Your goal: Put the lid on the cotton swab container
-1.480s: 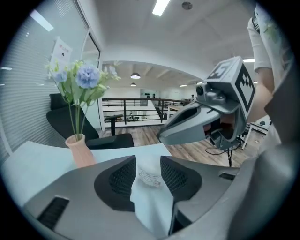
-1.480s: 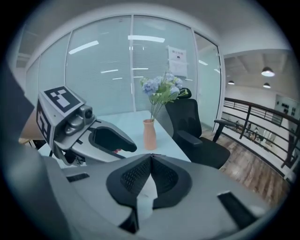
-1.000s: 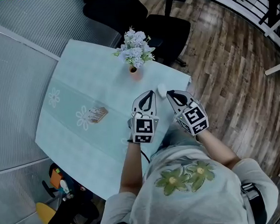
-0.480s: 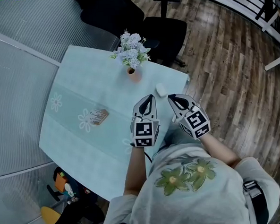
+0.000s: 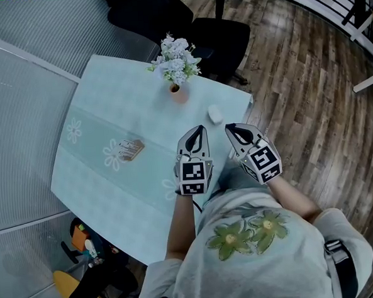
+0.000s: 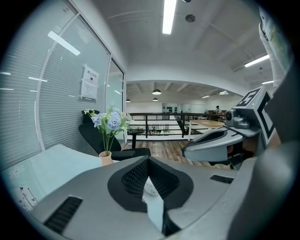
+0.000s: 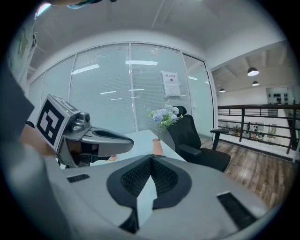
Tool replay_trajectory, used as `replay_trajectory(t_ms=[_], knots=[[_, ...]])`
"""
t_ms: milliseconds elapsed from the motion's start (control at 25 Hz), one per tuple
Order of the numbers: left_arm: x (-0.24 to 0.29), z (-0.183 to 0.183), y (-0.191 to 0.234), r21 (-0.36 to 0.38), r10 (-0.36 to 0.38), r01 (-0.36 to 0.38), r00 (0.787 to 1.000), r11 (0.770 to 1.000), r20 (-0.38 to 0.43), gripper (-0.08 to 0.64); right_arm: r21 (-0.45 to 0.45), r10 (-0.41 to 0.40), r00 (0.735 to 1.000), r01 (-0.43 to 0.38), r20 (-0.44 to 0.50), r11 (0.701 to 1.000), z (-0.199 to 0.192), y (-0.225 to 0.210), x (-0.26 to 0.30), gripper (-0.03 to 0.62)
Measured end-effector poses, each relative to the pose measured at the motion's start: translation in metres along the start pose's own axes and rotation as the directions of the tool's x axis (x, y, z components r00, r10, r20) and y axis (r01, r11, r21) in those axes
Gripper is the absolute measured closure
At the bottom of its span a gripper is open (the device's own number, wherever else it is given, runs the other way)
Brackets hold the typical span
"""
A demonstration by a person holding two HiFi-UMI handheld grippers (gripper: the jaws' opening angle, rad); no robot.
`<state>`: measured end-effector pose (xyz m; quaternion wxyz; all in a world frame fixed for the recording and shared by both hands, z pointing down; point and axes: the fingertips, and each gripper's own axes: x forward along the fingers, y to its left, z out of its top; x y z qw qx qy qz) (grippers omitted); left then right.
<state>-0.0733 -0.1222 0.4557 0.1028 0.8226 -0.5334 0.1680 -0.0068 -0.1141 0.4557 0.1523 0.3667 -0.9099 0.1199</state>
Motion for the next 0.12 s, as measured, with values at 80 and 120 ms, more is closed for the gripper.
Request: replay_trajectory(t_ms=[80, 120], knots=[[0.0008, -0.0023, -0.0006, 0.002, -0.003, 0.003, 1.000, 1.000, -0.003, 0.560, 0.000, 0.000, 1.000, 0.000, -0.003, 1.000, -0.0019, -0.0007, 0.0006, 0.594], [0.0012, -0.0034, -0.0009, 0.003, -0.005, 0.005, 1.000, 1.000, -0.004, 0.560, 0.000, 0.000, 1.000, 0.000, -0.004, 1.000, -0.0029, -0.0010, 0.0009, 0.594]])
